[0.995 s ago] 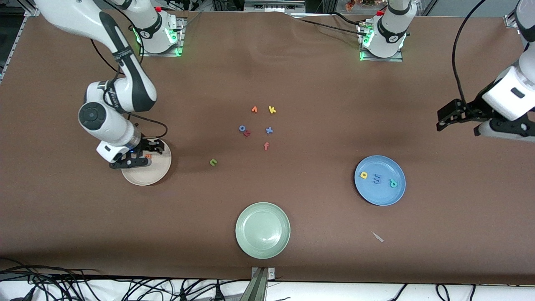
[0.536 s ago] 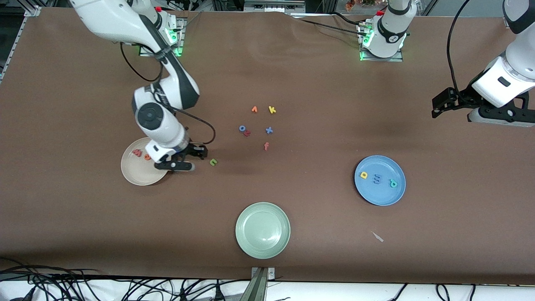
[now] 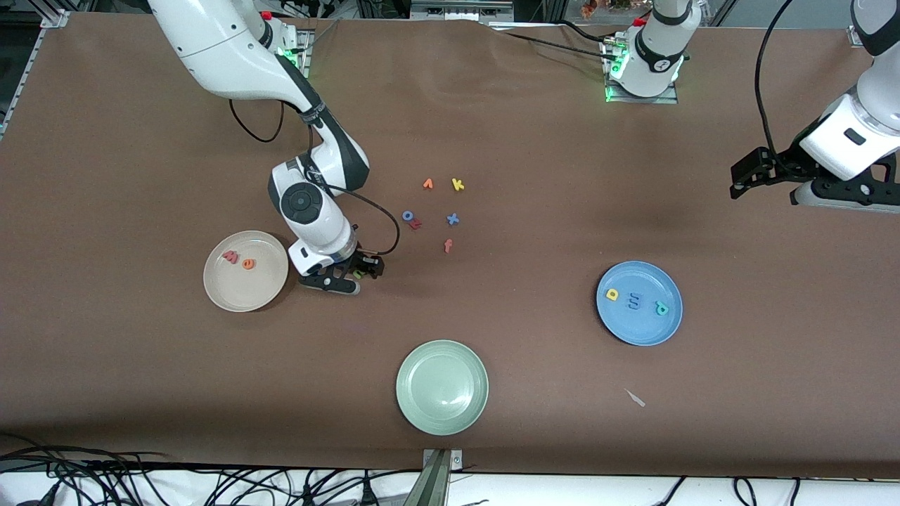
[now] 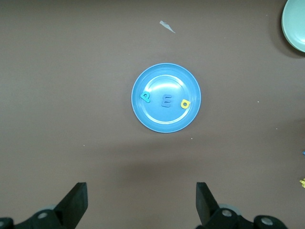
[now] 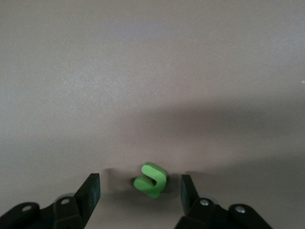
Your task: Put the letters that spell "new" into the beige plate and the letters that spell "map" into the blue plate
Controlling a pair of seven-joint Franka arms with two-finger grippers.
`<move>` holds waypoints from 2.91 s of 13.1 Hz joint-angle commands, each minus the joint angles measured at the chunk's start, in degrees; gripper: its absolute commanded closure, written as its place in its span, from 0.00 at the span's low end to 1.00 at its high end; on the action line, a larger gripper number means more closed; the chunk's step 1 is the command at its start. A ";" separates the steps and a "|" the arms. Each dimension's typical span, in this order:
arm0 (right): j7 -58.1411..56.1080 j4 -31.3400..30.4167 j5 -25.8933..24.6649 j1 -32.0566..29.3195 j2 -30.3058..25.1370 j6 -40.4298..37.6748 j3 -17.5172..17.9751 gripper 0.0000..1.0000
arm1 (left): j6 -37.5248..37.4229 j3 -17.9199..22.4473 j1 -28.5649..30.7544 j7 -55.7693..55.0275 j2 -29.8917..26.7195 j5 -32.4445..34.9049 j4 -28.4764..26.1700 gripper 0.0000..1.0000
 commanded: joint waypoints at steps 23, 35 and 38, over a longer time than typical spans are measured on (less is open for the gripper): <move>-33.81 -11.55 1.59 -9.27 -17.57 -14.11 -8.26 0.01 | -1.26 0.22 0.34 0.83 9.43 -1.19 8.81 0.00; -34.07 4.35 1.86 -9.62 -28.28 -40.10 -8.34 0.00 | -0.73 0.22 0.51 0.83 11.98 -1.28 10.92 0.00; -34.68 5.32 1.77 -10.23 -32.67 -45.30 -10.27 0.00 | -0.73 0.31 0.34 0.83 11.98 -1.19 10.92 0.00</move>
